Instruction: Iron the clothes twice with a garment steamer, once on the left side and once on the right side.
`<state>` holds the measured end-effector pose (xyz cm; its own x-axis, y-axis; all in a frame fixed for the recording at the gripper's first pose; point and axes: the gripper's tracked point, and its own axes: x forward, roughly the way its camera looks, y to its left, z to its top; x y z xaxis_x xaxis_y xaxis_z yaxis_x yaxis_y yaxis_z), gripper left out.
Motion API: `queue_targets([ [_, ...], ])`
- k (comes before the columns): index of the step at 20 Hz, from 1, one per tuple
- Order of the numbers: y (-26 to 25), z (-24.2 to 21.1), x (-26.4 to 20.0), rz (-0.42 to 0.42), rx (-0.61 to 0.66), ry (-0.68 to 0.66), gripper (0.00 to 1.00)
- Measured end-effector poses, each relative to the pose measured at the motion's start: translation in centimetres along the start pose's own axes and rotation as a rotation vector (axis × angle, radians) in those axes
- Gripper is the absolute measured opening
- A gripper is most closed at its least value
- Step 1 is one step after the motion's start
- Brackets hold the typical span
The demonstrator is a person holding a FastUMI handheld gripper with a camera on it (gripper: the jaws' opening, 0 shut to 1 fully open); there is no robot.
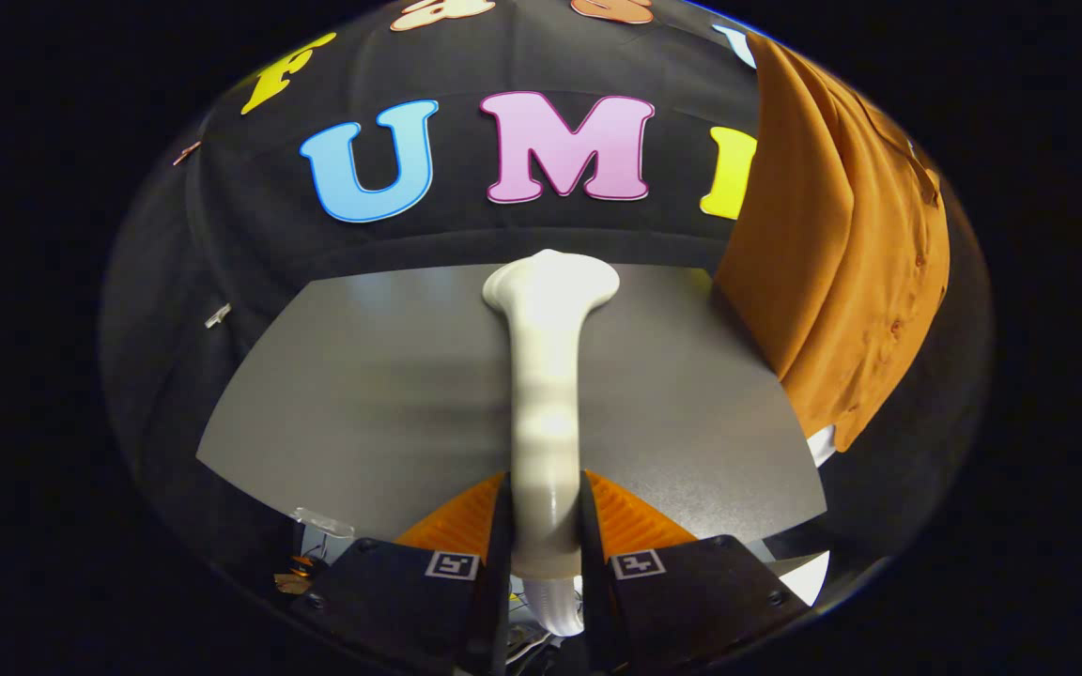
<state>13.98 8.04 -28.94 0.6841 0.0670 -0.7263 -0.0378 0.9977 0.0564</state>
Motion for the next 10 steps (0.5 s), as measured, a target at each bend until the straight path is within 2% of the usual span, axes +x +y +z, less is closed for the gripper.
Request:
queue_targets([
  [1,0.2,0.1,0.7,0.006,-0.006,-0.031,0.36],
  [4,0.0,0.4,-0.7,0.032,-0.003,-0.096,0.25],
  [10,-0.3,2.0,-6.6,0.072,0.014,-0.259,0.25],
])
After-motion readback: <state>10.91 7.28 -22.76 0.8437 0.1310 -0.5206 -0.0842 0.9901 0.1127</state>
